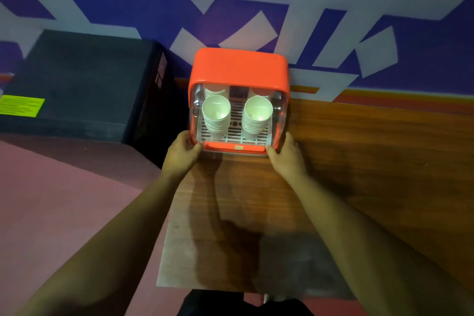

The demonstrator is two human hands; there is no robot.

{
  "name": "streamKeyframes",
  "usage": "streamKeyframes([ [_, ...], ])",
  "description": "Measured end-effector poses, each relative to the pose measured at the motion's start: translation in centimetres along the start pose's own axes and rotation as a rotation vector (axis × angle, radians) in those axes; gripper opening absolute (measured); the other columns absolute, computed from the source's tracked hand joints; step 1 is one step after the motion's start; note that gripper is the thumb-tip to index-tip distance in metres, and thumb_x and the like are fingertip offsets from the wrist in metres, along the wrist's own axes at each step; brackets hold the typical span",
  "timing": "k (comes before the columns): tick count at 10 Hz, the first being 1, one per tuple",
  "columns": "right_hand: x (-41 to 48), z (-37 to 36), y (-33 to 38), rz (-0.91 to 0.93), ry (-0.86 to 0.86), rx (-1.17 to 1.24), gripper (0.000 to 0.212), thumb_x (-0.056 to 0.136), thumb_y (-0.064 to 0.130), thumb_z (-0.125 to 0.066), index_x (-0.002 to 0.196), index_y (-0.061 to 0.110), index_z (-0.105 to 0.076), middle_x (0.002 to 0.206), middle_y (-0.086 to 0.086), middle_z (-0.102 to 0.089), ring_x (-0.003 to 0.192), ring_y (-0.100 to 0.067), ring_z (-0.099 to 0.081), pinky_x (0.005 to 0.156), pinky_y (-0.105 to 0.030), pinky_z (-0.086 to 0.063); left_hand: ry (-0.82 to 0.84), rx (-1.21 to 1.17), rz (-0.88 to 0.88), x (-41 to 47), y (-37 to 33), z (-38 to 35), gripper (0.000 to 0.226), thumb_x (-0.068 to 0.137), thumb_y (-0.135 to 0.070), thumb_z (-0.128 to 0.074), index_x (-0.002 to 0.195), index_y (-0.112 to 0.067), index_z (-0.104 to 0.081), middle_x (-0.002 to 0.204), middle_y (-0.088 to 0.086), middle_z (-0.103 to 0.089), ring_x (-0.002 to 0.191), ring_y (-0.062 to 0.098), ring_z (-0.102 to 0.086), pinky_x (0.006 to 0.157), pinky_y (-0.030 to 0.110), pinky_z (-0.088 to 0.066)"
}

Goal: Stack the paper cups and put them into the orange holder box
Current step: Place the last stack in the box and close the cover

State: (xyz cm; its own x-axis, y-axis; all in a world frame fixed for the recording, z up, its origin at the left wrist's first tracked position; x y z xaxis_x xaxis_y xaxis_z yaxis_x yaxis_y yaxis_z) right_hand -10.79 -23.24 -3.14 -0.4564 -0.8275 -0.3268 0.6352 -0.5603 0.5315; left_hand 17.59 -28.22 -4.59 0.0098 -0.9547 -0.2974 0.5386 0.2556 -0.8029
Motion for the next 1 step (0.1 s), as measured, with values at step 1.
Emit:
streamKeyframes([
  [1,-1.46,3.62,0.27,-0.029,-0.019,-0.018,0.068,0.094,0.037,-0.061,0.15,0.013,-0.03,0.152,-0.012,-0.039,0.136,-0.031,-0.043,0.103,-0.041,-0.044,-0.041,0.057,0.068,-1.25,-1.46,2.22,0.051,0.094,-0.035,-0.063,0.138,-0.012,-0.053,0.13,0.009,-0.065,0.112,0.023,-0.061,0.093,0.033,-0.047],
])
Point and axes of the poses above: each hand's wrist, its own x-axis towards the middle knuckle, its own z-axis out of the back of the hand, y = z × x, the point moved 5 cm from there along x, towards the middle knuckle
